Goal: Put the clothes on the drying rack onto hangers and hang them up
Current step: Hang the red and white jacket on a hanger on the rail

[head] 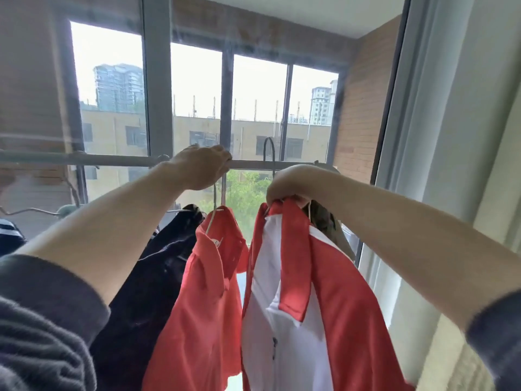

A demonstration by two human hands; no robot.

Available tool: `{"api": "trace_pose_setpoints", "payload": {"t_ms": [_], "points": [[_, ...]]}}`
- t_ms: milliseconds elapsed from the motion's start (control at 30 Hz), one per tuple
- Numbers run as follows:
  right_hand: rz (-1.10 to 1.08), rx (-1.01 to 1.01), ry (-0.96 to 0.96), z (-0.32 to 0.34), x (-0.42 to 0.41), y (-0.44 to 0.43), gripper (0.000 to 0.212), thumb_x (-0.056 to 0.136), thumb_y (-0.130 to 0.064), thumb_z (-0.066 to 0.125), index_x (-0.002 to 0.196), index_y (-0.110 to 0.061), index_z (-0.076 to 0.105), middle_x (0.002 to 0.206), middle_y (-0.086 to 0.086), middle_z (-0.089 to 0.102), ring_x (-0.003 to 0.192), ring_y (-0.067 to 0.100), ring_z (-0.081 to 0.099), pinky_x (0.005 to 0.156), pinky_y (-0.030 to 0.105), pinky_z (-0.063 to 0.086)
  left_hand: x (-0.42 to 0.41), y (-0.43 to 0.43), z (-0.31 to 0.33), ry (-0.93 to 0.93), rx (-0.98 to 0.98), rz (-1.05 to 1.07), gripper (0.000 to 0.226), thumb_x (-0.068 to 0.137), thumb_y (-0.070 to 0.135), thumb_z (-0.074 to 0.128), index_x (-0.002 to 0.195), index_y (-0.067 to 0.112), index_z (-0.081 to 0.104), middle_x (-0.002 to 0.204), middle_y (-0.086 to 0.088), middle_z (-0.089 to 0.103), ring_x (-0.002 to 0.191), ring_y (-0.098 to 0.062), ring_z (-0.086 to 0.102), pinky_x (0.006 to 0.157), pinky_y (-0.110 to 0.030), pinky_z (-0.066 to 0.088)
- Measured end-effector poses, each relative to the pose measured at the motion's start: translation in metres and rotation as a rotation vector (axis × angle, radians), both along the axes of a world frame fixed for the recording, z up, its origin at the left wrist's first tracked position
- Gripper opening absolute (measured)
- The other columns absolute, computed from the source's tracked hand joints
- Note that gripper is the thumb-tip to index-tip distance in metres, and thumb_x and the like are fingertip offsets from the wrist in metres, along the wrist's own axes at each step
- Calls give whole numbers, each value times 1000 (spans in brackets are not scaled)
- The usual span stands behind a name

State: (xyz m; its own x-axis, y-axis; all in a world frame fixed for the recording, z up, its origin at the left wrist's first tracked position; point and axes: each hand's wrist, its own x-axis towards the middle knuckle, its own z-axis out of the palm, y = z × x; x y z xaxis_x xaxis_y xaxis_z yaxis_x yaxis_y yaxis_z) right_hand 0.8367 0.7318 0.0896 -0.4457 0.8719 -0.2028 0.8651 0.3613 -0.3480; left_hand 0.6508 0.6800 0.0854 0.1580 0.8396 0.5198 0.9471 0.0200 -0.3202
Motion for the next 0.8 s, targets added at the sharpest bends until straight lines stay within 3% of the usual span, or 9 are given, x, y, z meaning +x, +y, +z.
{"api": "trace_pose_setpoints", "payload": {"t_ms": [67, 200, 300, 433, 567, 700, 800], "points": [[11, 54, -27, 7, -7, 9, 16, 92, -9, 48, 76, -8, 52, 68, 4, 45, 45, 15, 46, 27, 13, 33, -2, 1, -7, -14, 4, 4, 37, 101, 29, 37, 132, 10, 42, 128, -6, 49, 102, -24, 60, 94, -39, 46], [-30, 93, -147, 3, -24, 23, 16, 94, -9, 42, 86, -3, 54, 66, 5, 49, 41, 11, 44, 31, 10, 30, -1, 2, -16, 19, 59, 57, 42, 101, 28, 39, 138, 9, 35, 137, -9, 44, 111, -27, 57, 95, -36, 45], [-58, 102, -159, -10, -34, 38, 26, 98, -9, 39, 77, 0, 53, 56, 7, 53, 37, 11, 48, 28, 11, 31, 0, 4, -17, 98, 126, 90, 41, 101, 30, 37, 135, 8, 35, 132, -10, 46, 105, -26, 59, 90, -33, 45], [-27, 141, -187, -38, -40, 48, 25, 100, -14, 43, 112, 2, 57, 75, 4, 52, 56, 8, 49, 42, 15, 40, -2, 9, -19, 111, 160, 96, 39, 100, 31, 37, 133, 9, 35, 123, -8, 48, 97, -24, 61, 83, -32, 46], [-16, 100, -91, -48, -36, 49, 18, 99, -19, 47, 102, -3, 52, 79, 5, 51, 59, 8, 49, 46, 15, 41, 0, 13, -19, 74, 156, 78, 41, 98, 32, 39, 133, 10, 35, 124, -7, 47, 98, -22, 60, 82, -30, 46], [4, -78, 110, -32, -6, 52, 47, 92, -48, 56, 112, -5, 57, 88, 7, 59, 72, 15, 59, 64, 22, 52, 10, 14, -14, -106, 152, 89, 45, 96, 40, 36, 131, 11, 38, 128, -10, 49, 101, -26, 59, 81, -36, 47], [-146, 206, 195, -25, 37, 53, 41, 91, -48, 57, 90, -7, 57, 79, 5, 55, 65, 14, 54, 63, 24, 52, 24, 25, -6, -165, 201, 124, 56, 95, 53, 31, 130, 11, 39, 124, -12, 54, 103, -28, 59, 78, -38, 47]]}}
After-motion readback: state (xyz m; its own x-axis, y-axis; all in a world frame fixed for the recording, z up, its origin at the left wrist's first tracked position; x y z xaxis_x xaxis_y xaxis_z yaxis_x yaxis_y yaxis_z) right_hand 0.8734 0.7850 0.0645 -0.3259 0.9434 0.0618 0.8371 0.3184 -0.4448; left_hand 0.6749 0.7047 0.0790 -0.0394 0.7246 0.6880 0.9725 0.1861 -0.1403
